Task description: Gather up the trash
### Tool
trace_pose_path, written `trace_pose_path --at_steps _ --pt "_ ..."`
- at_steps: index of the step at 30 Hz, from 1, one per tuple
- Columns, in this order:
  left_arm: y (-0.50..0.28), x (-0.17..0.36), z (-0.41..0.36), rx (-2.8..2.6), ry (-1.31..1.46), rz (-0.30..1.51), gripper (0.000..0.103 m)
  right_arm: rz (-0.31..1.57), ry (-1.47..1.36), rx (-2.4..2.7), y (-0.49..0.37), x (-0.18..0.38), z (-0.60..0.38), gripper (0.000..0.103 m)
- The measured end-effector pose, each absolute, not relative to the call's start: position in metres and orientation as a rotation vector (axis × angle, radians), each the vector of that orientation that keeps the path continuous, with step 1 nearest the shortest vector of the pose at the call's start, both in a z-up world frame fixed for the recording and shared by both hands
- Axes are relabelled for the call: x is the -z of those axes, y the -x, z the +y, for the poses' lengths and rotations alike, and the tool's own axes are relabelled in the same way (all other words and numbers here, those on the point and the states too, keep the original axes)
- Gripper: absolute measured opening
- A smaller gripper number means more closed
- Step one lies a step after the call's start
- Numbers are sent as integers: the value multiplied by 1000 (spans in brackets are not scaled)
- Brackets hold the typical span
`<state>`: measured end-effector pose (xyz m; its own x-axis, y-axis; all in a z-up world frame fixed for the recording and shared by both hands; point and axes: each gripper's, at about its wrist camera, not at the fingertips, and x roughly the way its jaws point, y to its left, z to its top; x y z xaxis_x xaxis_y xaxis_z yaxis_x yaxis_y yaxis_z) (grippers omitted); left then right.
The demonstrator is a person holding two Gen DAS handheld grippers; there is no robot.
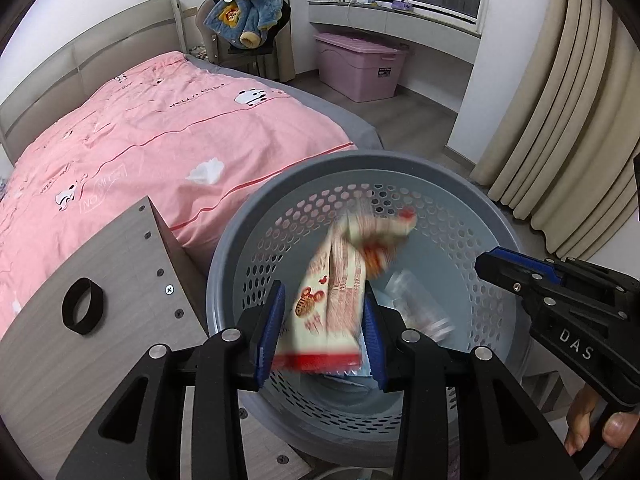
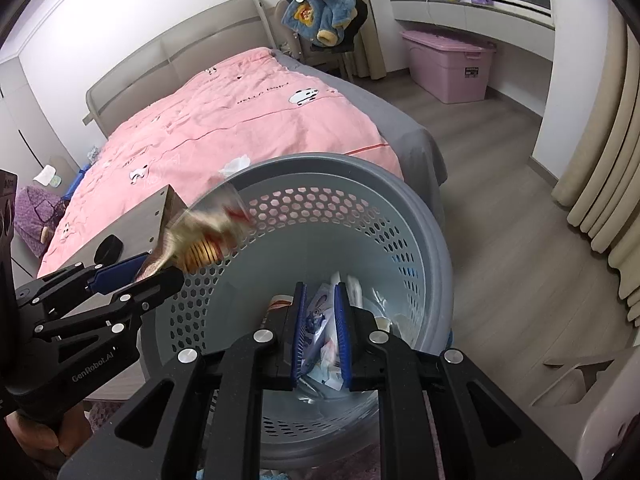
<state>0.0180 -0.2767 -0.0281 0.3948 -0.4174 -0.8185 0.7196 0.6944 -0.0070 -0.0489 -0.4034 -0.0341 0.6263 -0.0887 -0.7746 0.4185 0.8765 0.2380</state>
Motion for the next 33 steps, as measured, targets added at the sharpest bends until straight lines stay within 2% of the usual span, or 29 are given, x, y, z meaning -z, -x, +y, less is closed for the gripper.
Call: trace_pose_path --at_steps 3,4,5,6,7,8,15,33 --pt "-19 27 -276 735 -377 910 42 844 -425 305 51 34 -404 18" --pt "-20 27 -276 732 -377 909 47 843 -426 306 51 34 -405 20" --pt "-20 27 -275 727 -376 908 51 841 -427 308 52 34 -405 29" --pt "-20 26 -275 725 -374 907 52 834 -428 314 54 33 -405 35" --pt "-20 25 -274 721 -373 908 52 825 -428 317 55 32 -404 46" --pt "-19 25 -273 718 -373 907 53 819 -428 320 57 31 -404 48" --pt "-21 21 -267 698 -366 903 60 821 -425 321 56 29 -403 48" --pt "-20 11 -257 665 -348 878 70 799 -414 338 60 22 -395 72"
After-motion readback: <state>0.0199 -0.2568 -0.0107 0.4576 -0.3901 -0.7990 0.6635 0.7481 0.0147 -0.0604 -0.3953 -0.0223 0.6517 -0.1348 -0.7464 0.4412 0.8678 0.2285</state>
